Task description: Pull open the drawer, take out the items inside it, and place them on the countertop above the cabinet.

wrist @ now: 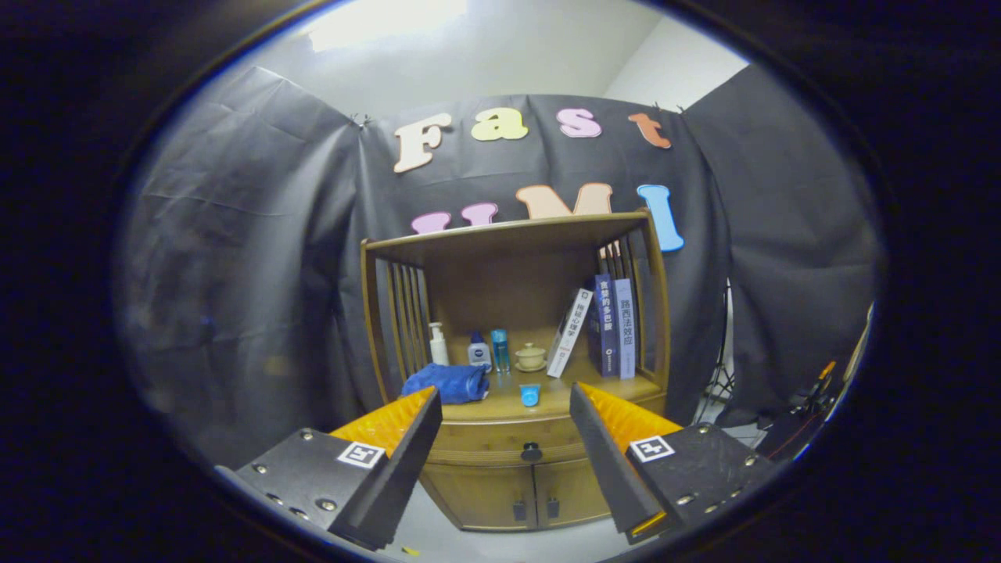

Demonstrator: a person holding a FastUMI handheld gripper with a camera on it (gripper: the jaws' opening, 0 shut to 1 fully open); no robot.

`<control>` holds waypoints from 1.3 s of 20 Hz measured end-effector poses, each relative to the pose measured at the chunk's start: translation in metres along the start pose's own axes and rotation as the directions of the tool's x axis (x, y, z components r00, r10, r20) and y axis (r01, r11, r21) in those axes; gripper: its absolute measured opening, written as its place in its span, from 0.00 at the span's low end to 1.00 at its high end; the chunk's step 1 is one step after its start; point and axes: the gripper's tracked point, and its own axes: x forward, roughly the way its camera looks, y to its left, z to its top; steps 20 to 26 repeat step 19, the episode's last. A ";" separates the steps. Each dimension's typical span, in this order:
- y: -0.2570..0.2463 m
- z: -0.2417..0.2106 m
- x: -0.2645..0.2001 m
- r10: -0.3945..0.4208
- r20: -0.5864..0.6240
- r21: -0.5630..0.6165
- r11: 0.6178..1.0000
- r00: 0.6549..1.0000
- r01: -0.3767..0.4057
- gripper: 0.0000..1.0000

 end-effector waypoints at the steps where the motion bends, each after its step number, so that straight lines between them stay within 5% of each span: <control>1: 0.001 -0.003 -0.003 0.011 -0.002 -0.006 1.000 1.000 -0.011 0.98; 26: -0.012 -0.013 -0.021 0.016 -0.021 -0.043 0.999 1.000 -0.017 0.98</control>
